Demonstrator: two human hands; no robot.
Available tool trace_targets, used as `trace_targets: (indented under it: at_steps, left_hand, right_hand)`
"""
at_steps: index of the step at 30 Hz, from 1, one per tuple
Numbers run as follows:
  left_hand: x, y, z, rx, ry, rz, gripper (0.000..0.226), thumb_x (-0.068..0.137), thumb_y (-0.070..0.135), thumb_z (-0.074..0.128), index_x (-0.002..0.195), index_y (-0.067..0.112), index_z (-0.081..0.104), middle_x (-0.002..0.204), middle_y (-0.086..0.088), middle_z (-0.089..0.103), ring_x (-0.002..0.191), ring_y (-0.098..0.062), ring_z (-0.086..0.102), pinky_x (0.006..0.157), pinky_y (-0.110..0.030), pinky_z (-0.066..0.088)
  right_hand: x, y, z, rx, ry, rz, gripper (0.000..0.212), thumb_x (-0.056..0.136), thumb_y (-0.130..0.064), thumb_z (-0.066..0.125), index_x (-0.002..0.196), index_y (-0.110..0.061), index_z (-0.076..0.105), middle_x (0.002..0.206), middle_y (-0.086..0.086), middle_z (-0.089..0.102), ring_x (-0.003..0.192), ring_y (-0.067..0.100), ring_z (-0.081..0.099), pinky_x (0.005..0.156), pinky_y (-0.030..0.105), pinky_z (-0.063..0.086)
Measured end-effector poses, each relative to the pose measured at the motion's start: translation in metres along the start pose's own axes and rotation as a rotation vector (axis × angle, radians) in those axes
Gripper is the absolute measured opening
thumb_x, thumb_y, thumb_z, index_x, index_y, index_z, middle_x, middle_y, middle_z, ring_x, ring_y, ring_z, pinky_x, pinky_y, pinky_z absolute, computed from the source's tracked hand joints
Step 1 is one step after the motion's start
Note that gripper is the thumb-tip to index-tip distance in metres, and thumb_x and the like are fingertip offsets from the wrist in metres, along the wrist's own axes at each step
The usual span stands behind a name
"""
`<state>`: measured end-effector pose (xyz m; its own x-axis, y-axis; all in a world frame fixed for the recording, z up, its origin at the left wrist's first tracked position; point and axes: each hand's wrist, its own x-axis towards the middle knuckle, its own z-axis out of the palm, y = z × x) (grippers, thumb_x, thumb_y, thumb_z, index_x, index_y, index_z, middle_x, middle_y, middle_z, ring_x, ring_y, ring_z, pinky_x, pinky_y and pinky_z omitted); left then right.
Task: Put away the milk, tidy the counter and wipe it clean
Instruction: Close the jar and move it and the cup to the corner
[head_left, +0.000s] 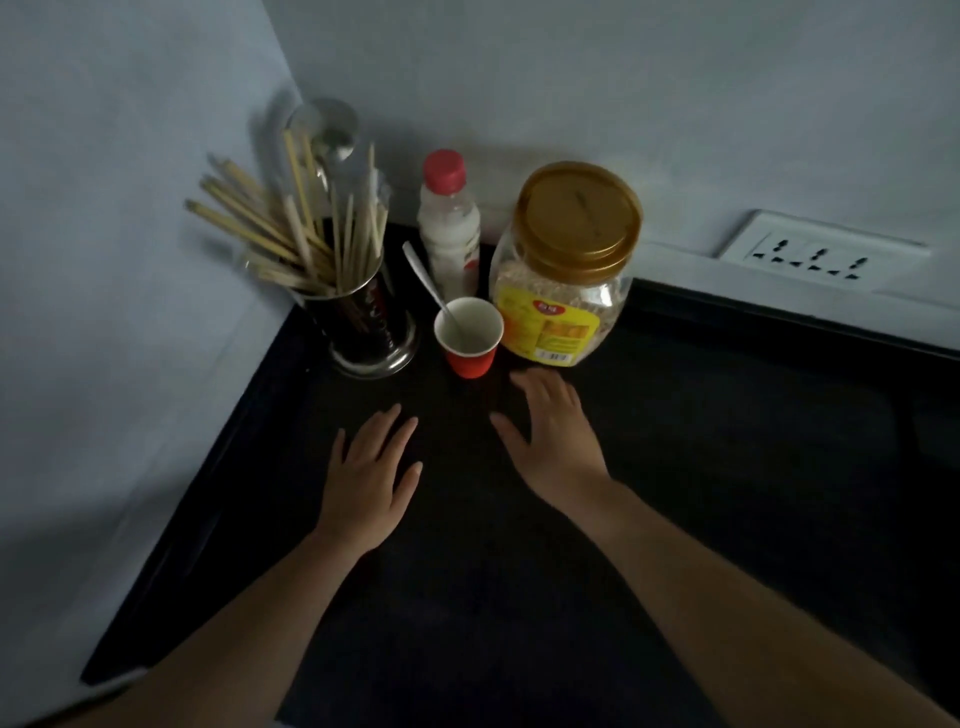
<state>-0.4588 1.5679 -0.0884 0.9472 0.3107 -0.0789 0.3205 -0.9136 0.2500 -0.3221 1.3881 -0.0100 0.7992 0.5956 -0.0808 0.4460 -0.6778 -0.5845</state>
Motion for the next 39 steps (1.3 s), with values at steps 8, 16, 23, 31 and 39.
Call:
trace_targets:
  at_steps: [8,16,23,31,39]
  left_hand:
    - [-0.002,-0.003,0.009,-0.075,0.070,-0.048,0.051,0.091,0.045,0.036,0.139,0.029,0.039,0.152,0.005,0.032,0.140,-0.012,0.027,0.115,-0.046,0.017]
    - [-0.002,-0.005,0.011,-0.104,0.090,-0.061,0.049,0.090,0.046,0.038,0.137,0.032,0.041,0.152,0.008,0.031,0.138,-0.007,0.028,0.116,-0.040,0.012]
    - [-0.002,-0.007,0.010,-0.125,0.073,-0.072,0.049,0.089,0.048,0.039,0.137,0.034,0.040,0.152,0.009,0.029,0.139,-0.008,0.028,0.116,-0.043,0.014]
    - [-0.001,-0.008,0.010,-0.120,0.074,-0.059,0.050,0.089,0.048,0.037,0.136,0.033,0.041,0.152,0.007,0.030,0.139,-0.010,0.029,0.114,-0.048,0.019]
    - [0.002,-0.016,-0.002,-0.145,-0.033,0.015,0.051,0.091,0.043,0.045,0.139,0.026,0.041,0.153,0.002,0.031,0.140,-0.014,0.029,0.114,-0.047,0.020]
  right_hand:
    - [0.097,-0.053,-0.005,0.075,0.178,-0.276,0.043,0.086,-0.023,0.060,0.123,-0.004,0.047,0.124,0.014,0.050,0.115,0.029,0.046,0.094,0.034,0.036]
    - [0.129,-0.053,0.017,0.066,0.128,-0.274,0.023,0.089,-0.021,0.056,0.109,-0.011,0.060,0.104,0.008,0.064,0.096,0.022,0.058,0.074,0.027,0.043]
    - [0.125,-0.053,0.015,0.118,0.178,-0.298,0.012,0.086,-0.018,0.061,0.095,-0.010,0.064,0.089,0.005,0.066,0.078,0.013,0.055,0.066,0.022,0.036]
    - [0.108,-0.063,-0.020,0.205,0.321,-0.322,0.013,0.083,-0.018,0.066,0.086,-0.006,0.066,0.077,0.007,0.068,0.071,0.018,0.063,0.064,0.031,0.049]
    - [0.088,-0.140,-0.077,0.352,0.504,-0.412,0.017,0.083,-0.019,0.064,0.088,-0.002,0.065,0.078,0.008,0.070,0.071,0.015,0.065,0.066,0.030,0.053]
